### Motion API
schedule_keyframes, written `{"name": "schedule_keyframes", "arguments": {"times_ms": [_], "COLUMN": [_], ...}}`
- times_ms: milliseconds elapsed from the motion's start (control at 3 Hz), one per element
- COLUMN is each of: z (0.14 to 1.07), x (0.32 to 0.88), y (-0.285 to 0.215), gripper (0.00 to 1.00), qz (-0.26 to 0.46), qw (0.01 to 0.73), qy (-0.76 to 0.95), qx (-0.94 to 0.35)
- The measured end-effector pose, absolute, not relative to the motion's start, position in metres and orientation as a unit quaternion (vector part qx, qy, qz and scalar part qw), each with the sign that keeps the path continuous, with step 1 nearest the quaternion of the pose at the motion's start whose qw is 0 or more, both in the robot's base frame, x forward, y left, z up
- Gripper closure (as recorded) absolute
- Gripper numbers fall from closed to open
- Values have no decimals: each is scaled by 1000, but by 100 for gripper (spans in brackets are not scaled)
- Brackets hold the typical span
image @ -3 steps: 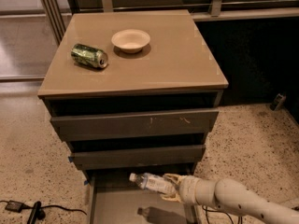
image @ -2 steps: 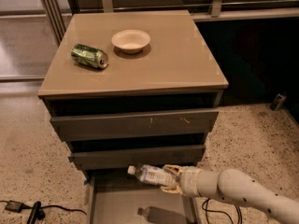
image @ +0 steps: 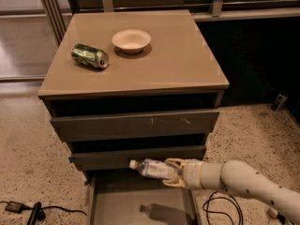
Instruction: Pick blue plastic bottle from bottom drawer and place on counter
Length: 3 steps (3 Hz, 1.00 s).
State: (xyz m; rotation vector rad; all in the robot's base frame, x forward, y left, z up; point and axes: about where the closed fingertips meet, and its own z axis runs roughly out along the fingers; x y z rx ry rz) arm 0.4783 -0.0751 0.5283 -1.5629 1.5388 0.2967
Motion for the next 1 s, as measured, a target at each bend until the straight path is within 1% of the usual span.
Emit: {"name": "schedule_keyframes", "arguments": {"times_ms": [333, 667, 1000], "z": [584, 645, 681], "x": [502, 507, 507], "y": [-97, -123, -147], "gripper": [100, 100, 100], "qz": [85, 40, 24], "qw": [458, 470, 484], "qy": [619, 613, 611], "qx": [-633, -634, -626]}}
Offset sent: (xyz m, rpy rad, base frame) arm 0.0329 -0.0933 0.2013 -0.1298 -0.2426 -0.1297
